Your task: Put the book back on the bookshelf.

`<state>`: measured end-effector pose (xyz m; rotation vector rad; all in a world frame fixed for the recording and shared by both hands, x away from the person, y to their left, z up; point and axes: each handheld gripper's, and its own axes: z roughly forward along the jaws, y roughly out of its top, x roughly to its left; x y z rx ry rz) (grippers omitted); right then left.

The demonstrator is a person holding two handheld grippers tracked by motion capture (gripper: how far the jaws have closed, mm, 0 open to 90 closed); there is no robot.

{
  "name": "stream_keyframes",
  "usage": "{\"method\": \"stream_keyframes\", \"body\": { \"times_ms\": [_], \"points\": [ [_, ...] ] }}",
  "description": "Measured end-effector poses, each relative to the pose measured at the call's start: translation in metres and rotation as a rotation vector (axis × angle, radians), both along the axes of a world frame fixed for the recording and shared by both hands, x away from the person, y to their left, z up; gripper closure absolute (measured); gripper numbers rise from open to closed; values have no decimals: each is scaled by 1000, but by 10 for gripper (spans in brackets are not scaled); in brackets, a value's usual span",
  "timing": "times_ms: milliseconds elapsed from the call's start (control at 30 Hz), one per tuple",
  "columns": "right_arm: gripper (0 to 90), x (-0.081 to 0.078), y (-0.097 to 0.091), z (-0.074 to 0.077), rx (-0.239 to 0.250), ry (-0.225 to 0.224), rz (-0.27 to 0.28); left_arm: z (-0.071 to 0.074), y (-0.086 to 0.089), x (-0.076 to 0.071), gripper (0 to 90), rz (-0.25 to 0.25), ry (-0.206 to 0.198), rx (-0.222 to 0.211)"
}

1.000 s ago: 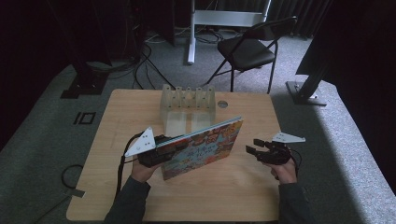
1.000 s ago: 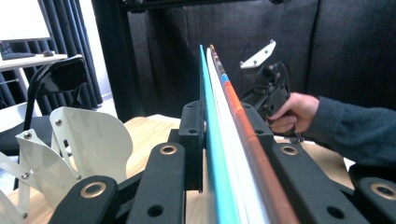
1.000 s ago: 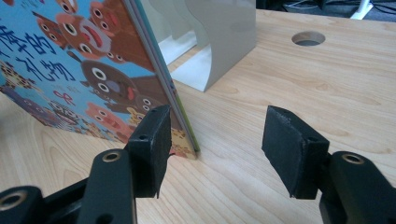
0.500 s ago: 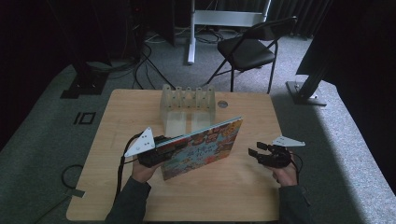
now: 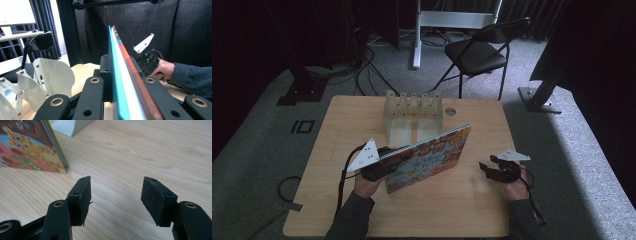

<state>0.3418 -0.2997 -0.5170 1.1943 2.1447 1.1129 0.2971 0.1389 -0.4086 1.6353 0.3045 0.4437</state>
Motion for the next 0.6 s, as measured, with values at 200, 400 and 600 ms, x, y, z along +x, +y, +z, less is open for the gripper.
{"method": "stream_keyframes", "body": {
  "times_ms": [200,400,600],
  "points": [
    [402,3,-1,-6,-19,9,-23,0,-1,-1,801,30,-1,-2],
    [385,4,-4,-10,-24,17,-44,0,-1,-4,802,44,-5,2],
    [378,6,-6,-15,-44,26,-65,0,0,-7,801,60,-7,6]
  ]
}}
